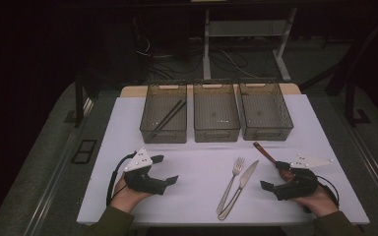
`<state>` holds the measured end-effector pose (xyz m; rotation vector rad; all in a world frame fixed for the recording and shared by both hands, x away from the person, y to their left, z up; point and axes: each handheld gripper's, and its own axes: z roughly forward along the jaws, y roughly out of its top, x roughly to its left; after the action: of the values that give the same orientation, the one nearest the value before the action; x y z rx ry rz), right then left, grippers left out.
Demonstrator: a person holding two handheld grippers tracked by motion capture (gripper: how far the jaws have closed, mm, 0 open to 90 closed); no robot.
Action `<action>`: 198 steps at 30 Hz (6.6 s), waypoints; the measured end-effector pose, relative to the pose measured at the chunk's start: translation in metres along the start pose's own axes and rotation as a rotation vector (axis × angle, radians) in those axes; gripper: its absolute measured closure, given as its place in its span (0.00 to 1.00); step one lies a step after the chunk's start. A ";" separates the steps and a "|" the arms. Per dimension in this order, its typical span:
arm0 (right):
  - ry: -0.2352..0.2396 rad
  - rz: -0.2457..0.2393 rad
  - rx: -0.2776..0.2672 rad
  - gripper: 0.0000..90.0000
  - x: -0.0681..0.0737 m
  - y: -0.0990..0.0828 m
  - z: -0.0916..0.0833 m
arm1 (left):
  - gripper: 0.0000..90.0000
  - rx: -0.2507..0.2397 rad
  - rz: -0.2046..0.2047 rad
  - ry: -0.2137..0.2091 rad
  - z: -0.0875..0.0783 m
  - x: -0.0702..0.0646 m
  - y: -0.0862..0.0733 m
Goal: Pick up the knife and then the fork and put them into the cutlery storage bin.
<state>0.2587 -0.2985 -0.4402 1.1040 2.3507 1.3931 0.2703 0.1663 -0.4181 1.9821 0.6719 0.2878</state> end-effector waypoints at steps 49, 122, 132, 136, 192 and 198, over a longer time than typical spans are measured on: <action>0.269 -0.167 0.235 1.00 0.068 0.026 0.070 | 0.00 0.060 -0.001 -0.021 0.010 -0.010 -0.008; -0.162 0.061 0.266 0.50 -0.048 -0.008 -0.026 | 0.00 0.069 0.016 -0.032 0.010 -0.011 -0.008; -0.169 -0.011 0.308 0.77 -0.037 -0.008 -0.020 | 0.00 0.069 0.014 -0.031 0.010 -0.011 -0.008; -0.188 -0.015 0.304 0.88 -0.040 -0.008 -0.020 | 0.00 0.066 0.009 -0.029 0.011 -0.011 -0.008; -0.245 0.097 0.104 0.89 -0.036 0.126 0.056 | 0.00 0.062 0.009 -0.059 0.013 -0.010 -0.009; -0.258 0.112 0.103 0.89 -0.036 0.144 0.079 | 0.00 0.057 0.008 -0.060 0.012 -0.010 -0.008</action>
<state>0.3962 -0.2292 -0.3719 1.3723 2.2264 1.0957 0.2650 0.1545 -0.4305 2.0404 0.6402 0.2152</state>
